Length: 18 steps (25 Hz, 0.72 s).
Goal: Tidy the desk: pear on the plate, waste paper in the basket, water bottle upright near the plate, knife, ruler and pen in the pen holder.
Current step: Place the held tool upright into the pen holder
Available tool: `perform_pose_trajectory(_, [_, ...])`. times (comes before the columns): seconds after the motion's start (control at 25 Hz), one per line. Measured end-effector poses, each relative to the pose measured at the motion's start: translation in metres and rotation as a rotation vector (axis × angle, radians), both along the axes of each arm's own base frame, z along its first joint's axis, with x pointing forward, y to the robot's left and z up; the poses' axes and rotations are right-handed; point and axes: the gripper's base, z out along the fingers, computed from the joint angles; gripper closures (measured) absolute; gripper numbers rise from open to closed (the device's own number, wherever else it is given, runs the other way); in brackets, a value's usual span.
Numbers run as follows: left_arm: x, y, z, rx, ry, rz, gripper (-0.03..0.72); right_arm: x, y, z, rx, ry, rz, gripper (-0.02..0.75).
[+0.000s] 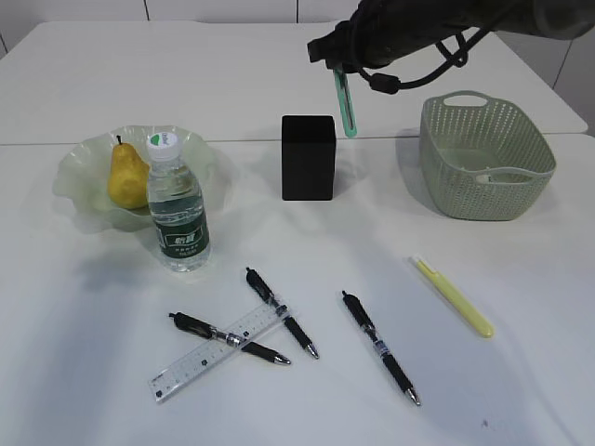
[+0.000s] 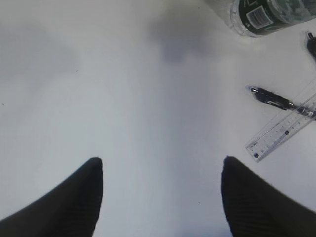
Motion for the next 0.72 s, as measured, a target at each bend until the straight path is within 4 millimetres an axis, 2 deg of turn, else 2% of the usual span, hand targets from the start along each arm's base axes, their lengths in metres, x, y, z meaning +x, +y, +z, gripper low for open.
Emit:
perform_pose_trajectory(0.44, [0.0, 0.0, 0.0, 0.0, 0.0, 0.0, 0.16, 0.009, 0.001, 0.018, 0.074, -0.205, -0.048, 0.603])
perform_pose_trajectory(0.72, [0.0, 0.0, 0.0, 0.0, 0.0, 0.0, 0.16, 0.012, 0.016, 0.003, 0.07, -0.22, -0.03, 0.603])
